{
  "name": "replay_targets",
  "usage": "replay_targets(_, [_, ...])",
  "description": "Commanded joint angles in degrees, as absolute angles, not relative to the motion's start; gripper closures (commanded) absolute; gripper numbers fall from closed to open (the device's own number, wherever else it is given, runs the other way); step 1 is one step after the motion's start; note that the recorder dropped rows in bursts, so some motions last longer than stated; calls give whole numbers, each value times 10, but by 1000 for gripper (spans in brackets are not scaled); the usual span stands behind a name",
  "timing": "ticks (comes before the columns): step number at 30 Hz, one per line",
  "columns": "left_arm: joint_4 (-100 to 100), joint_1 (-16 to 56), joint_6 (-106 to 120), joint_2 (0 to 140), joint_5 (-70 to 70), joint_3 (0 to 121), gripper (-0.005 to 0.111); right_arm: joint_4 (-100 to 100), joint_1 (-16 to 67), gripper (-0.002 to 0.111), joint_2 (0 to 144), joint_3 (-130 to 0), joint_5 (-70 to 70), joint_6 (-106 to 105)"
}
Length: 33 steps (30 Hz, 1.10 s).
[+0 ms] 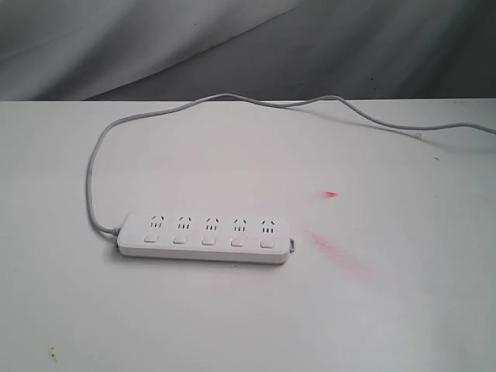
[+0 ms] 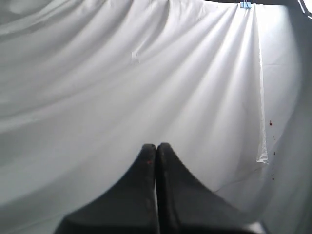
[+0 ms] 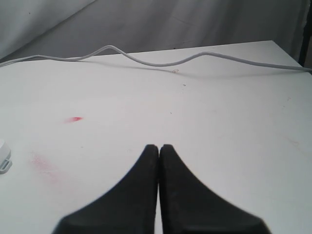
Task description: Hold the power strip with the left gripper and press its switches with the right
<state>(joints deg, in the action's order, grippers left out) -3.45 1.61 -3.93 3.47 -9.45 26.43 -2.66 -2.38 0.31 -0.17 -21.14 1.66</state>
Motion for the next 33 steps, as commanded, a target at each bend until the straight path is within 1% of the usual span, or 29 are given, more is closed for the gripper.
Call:
replay_targets(1, [-51,20,-42,111,-126,334,107,-22,-28,108,0,0,-208,18])
replay_targets(15, [-74,20,-43,403,-193,558,107,-22,-28,108,0,0,-208,18])
replay_targets(21, [-148,20,-43,466,-243,645,107,-22,-28,108,0,0,-208,18])
replay_targets(28, [-205,20,-43,499,-199,681,107,-22,-28,108,0,0,-208,18])
replay_targets(33, [-204,-28,-61,536,-178,697,107,-22,-28,108,0,0,-208,18])
